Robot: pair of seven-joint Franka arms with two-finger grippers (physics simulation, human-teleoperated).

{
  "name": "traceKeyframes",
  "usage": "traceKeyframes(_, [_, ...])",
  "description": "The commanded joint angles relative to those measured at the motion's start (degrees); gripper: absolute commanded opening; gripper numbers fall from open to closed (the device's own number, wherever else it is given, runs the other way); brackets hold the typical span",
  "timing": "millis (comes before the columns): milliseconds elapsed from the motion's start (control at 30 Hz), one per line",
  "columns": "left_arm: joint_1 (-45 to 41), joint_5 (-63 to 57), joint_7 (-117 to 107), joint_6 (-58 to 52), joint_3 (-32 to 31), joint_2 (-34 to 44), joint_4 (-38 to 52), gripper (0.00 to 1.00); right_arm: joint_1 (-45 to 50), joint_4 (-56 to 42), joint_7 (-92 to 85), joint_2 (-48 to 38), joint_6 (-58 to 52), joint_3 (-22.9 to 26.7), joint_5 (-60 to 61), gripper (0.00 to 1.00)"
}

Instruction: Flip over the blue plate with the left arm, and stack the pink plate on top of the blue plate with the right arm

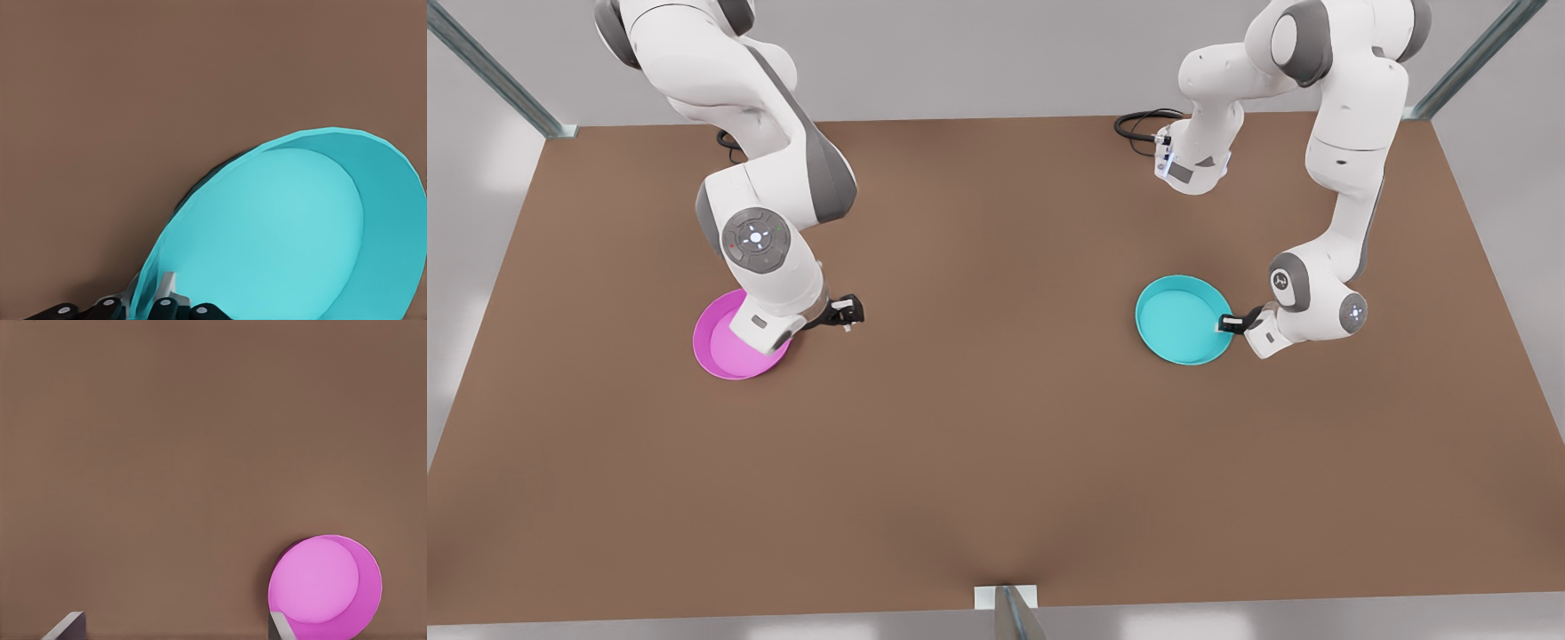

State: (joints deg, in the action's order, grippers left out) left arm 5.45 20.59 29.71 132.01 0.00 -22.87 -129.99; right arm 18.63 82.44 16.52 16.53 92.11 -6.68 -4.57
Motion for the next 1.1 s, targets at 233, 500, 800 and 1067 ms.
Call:
traceKeyframes(233, [0.0,-0.03,0.0,-0.44,0.0,-0.33,0.7,0.25,0.0,-0.09,0.0,0.08,0.0,-0.09,0.0,1.0])
traceKeyframes(500, [0.09,-0.2,-0.53,-1.84,0.09,1.33,1.05,0.25,-0.09,-0.18,0.0,0.08,0.0,0.0,-0.09,1.0])
traceKeyframes(800, [0.09,-4.5,-0.62,-6.24,0.18,1.34,7.82,0.21,-0.09,-0.09,0.0,0.08,0.0,0.0,-0.09,1.0])
traceKeyframes(1067, [-2.64,-28.5,-7.47,-15.99,0.18,1.25,18.37,0.21,-0.35,-0.18,0.0,0.08,0.0,0.0,-0.09,1.0])
